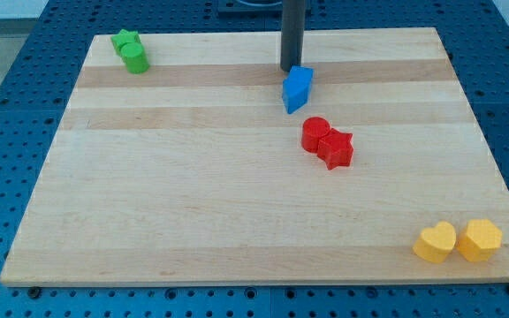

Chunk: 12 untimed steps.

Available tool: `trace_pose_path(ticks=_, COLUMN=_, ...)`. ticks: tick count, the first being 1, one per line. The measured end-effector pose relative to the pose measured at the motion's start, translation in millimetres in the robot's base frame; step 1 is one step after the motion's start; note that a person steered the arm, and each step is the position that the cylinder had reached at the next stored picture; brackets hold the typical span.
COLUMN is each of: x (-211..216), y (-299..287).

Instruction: Slide green circle to the bottom left of green star

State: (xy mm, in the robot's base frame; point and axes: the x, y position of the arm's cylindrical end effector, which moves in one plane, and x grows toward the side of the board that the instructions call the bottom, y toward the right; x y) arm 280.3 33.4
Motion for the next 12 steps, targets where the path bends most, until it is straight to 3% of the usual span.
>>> trace_pose_path(ticks=12, x=0.0, y=-74.4)
